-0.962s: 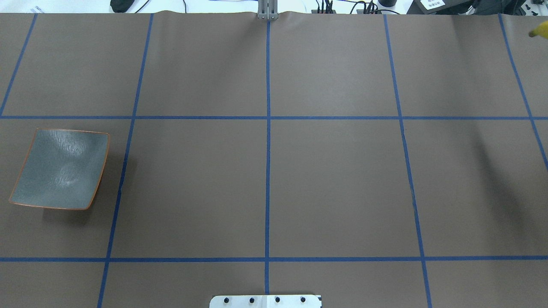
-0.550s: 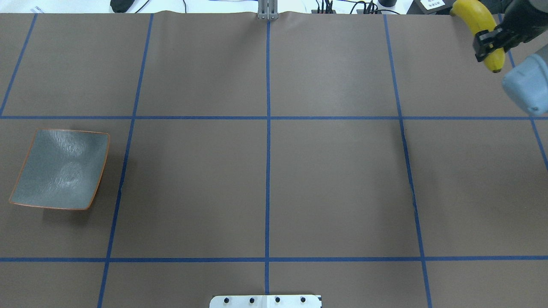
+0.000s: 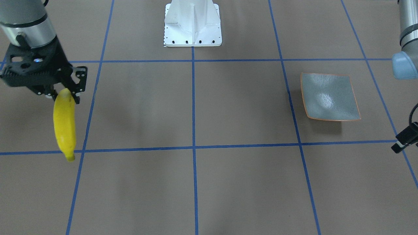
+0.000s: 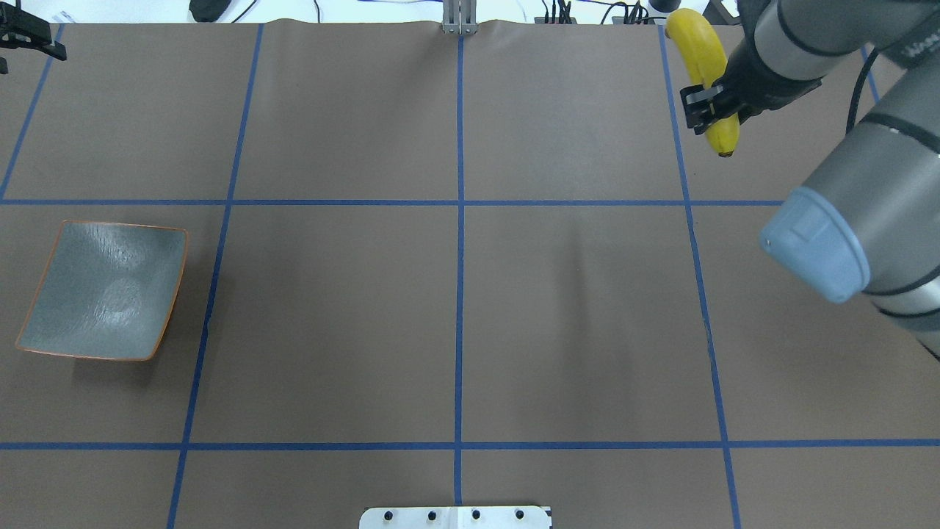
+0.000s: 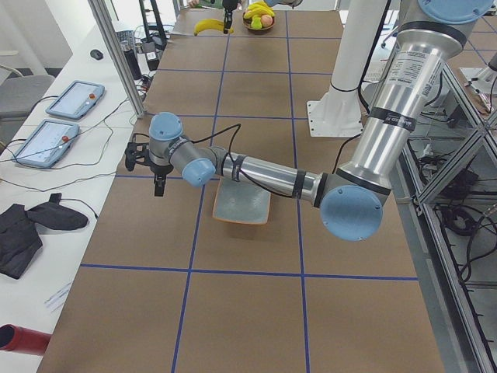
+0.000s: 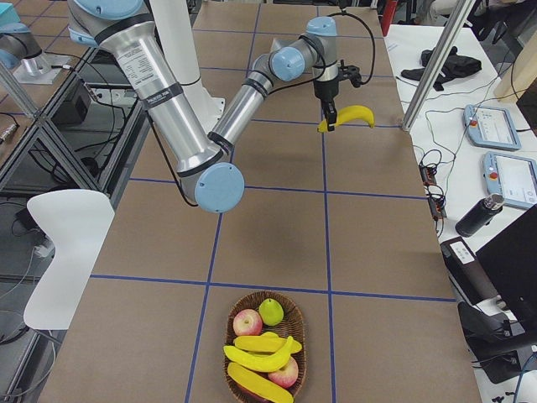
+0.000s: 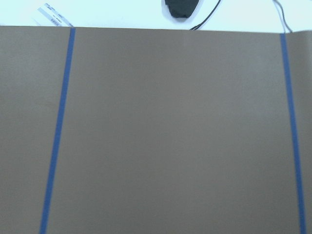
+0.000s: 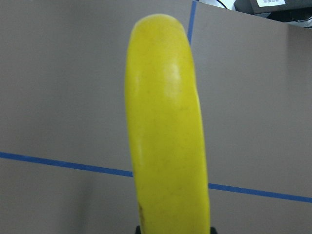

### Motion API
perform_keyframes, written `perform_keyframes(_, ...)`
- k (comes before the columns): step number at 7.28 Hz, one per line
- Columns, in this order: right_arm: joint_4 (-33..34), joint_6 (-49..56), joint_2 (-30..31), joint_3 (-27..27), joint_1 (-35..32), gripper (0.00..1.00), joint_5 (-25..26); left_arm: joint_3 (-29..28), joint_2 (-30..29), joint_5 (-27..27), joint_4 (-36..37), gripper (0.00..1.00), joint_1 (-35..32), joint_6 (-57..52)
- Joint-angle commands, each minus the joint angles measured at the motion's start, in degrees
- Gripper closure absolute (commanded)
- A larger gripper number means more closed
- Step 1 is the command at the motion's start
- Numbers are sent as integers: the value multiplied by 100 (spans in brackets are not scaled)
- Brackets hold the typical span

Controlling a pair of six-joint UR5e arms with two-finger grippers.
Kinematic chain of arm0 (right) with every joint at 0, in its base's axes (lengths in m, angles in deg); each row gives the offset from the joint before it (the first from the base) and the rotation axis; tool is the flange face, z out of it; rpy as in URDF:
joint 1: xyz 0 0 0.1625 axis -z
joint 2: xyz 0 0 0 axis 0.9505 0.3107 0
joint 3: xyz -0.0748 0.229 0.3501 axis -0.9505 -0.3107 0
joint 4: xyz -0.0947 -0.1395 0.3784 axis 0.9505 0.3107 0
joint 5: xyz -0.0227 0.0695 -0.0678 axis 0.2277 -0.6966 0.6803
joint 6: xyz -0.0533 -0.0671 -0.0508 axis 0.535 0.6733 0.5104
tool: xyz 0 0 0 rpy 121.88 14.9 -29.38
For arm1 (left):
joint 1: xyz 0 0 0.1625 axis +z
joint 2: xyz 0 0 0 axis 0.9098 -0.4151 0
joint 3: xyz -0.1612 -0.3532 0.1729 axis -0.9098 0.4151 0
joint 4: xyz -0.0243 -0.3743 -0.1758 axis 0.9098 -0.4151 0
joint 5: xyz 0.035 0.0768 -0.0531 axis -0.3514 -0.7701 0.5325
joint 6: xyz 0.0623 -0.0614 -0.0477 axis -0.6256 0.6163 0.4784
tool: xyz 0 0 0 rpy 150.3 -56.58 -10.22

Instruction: Transfer all bananas from basket to plate

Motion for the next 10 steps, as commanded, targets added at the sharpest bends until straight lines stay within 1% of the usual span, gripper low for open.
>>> perform_keyframes(1, 31, -632, -49, 658, 1053, 100, 801, 105, -225, 70, -1478, 0, 627, 2514)
perform_keyframes(2, 118, -651, -93, 782, 1580, 100, 1327, 175, -461, 61, -1780, 0, 821, 3473)
perform_keyframes(3, 293, -651, -136, 809, 2107, 100, 1984, 367, -646, 35, -1818, 0, 1049, 4205)
perform_keyframes(4, 634, -642, -320, 766, 2356, 100, 2243, 534, -787, 18, -1819, 0, 1287, 4830)
perform_keyframes(5, 916, -642, -548, 679, 2367, 100, 2255, 527, -919, 17, -1819, 0, 1315, 5149)
perform_keyframes(6, 962, -590, -724, 443, 2367, 100, 2272, 527, -1033, -165, -1810, 0, 1428, 5466)
perform_keyframes(7, 963, -555, -943, 162, 2367, 100, 2272, 527, -1200, -454, -1766, 0, 1760, 5808)
perform_keyframes(8, 954, -537, -1050, 11, 2367, 100, 2281, 519, -1358, -535, -1731, 0, 2042, 5960)
perform_keyframes(9, 954, -432, -1060, -25, 2367, 100, 2281, 501, -1612, -536, -1705, 0, 2193, 6353)
perform_keyframes(10, 945, -422, -1051, -51, 2367, 100, 2281, 492, -1919, -536, -1522, 0, 2360, 6670)
